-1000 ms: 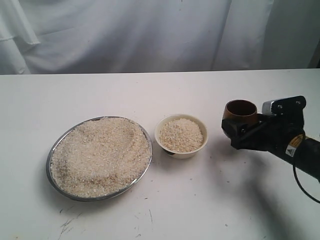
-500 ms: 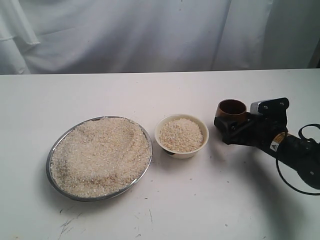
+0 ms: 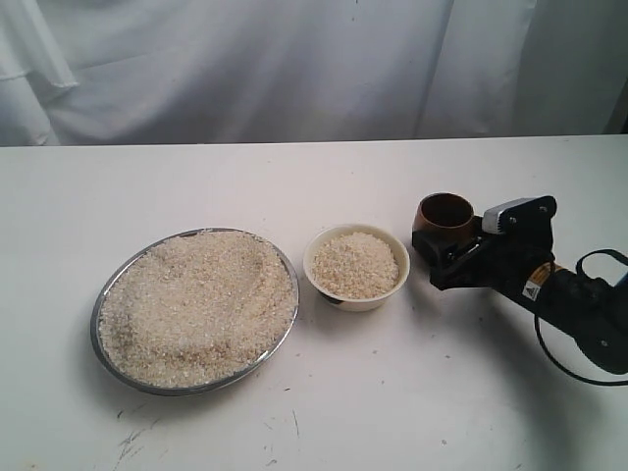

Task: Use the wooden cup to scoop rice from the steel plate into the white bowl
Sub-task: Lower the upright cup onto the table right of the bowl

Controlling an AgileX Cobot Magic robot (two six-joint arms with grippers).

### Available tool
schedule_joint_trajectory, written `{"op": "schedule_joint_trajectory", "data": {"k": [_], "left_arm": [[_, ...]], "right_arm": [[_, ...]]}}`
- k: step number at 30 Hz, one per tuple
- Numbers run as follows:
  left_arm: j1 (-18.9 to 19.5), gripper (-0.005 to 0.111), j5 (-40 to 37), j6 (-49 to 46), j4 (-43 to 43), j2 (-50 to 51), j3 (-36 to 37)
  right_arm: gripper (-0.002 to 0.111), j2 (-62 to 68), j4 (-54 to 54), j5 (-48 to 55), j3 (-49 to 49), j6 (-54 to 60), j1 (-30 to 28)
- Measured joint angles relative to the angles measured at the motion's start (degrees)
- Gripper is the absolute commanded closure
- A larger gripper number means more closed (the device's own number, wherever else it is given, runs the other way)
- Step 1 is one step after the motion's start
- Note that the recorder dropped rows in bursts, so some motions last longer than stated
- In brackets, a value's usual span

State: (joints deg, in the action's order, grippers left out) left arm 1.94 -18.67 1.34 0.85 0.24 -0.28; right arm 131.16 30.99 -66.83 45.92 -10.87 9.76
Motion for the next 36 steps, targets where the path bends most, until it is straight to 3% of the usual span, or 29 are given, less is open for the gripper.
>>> {"op": "schedule_joint_trajectory", "data": {"k": [6, 11, 36], "left_arm": [[0.0, 0.107, 0.0, 0.0, 0.0, 0.0, 0.0], [0.0, 0.107, 0.0, 0.0, 0.0, 0.0, 0.0], [0.0, 0.107, 0.0, 0.0, 0.0, 0.0, 0.0]], "right_arm": [[0.057, 0.0, 1.42, -0.1, 0.0, 0.0, 0.0], [0.045, 0.0, 1.85, -0.21, 0.0, -0.12, 0.0], [0.04, -2.85, 2.67, 5.48, 0.0, -3.41, 0.0]]}}
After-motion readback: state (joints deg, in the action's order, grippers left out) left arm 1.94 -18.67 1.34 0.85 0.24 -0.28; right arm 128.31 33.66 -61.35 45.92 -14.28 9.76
